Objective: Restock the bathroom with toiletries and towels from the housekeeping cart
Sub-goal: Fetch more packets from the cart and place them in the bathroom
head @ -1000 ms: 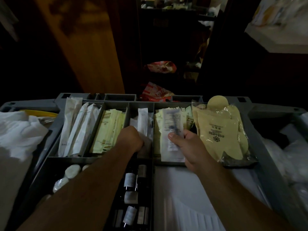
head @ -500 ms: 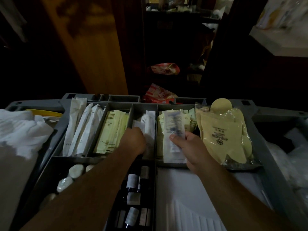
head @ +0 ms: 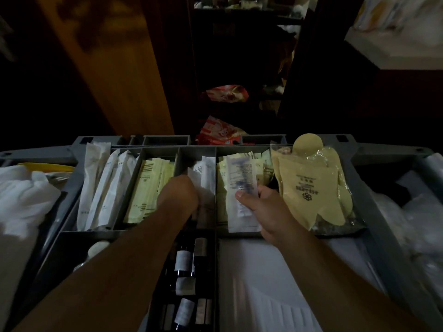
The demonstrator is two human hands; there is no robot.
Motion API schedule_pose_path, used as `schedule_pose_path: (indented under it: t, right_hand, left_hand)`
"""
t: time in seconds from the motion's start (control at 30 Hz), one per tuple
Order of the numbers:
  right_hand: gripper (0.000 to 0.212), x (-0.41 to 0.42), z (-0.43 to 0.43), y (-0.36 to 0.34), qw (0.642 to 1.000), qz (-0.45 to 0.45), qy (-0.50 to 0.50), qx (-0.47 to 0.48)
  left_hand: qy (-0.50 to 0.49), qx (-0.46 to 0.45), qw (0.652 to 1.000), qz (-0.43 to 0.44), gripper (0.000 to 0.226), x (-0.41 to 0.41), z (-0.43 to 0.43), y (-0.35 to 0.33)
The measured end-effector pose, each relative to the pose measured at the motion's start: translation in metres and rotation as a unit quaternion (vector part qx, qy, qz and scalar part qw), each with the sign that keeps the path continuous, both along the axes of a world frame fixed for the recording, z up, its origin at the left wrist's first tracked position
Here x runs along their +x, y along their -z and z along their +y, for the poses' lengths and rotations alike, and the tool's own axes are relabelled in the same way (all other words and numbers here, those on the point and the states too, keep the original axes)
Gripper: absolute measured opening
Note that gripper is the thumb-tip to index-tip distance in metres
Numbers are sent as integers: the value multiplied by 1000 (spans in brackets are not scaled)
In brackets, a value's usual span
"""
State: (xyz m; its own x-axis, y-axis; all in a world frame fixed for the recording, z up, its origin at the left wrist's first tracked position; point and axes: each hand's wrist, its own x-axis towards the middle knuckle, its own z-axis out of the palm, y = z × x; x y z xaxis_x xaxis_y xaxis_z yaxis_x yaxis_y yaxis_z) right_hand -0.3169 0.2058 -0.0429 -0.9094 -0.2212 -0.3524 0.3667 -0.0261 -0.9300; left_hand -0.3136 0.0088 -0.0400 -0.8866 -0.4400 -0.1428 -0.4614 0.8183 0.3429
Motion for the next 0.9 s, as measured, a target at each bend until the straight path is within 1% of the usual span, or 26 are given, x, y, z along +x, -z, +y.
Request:
schedule_pose_path:
  t: [0.07, 0.13, 0.2, 0.3, 0.37, 0.47, 0.57, 0.6, 0.67, 0.77, 0.83, 0.87, 0.9]
  right_hand:
    - [23, 1, -1, 0, 1000, -1, -2, 10]
    - [20, 1, -3, -1, 1000, 0, -4, 21]
    - [17, 2, -4, -2, 1000, 5, 2, 30]
    - [19, 4, -8, -2, 999, 4, 20, 39]
    - [19, 7, -12, -3, 998, -3, 39, 39]
    - [15, 14, -22, -11, 998, -7, 55, 26]
    - [10, 20, -32, -25, 998, 9, 58, 25]
    - [10, 22, -35, -30, 998, 17, 59, 28]
    - [13, 27, -41, -38, 997, 34, 65, 28]
    - [17, 37, -49, -44, 996, 43, 71, 12]
    - [16, 43, -56, -48, 997, 45, 65, -3]
    - [15, 46, -59, -50, 997, 45, 62, -13]
    - [14, 50, -63, -51, 997, 44, 59, -21]
  left_hand:
    - [20, 11, 1000, -5, 15, 1, -2, -1]
    - [14, 29, 999, 8, 14, 3, -4, -3]
    - [5, 43, 998, 43, 16, 5, -8, -6]
    - [15, 62, 990, 126, 20, 13, -15, -22]
    - [13, 120, 978, 168, 16, 18, -21, -30]
    - [-10, 237, 952, 193, 13, 27, -30, -36]
    - [-12, 283, 935, 212, 9, 39, -38, -41]
    - [-19, 317, 924, 214, 10, 43, -41, -44]
    - [-37, 415, 884, 213, 13, 53, -47, -50]
    - [-96, 553, 797, 222, 23, 70, -57, -62]
    - [-166, 605, 743, 235, 36, 79, -66, -69]
    - [-202, 615, 723, 241, 40, 83, -70, -72]
    - [-230, 618, 712, 243, 40, 88, -73, -75]
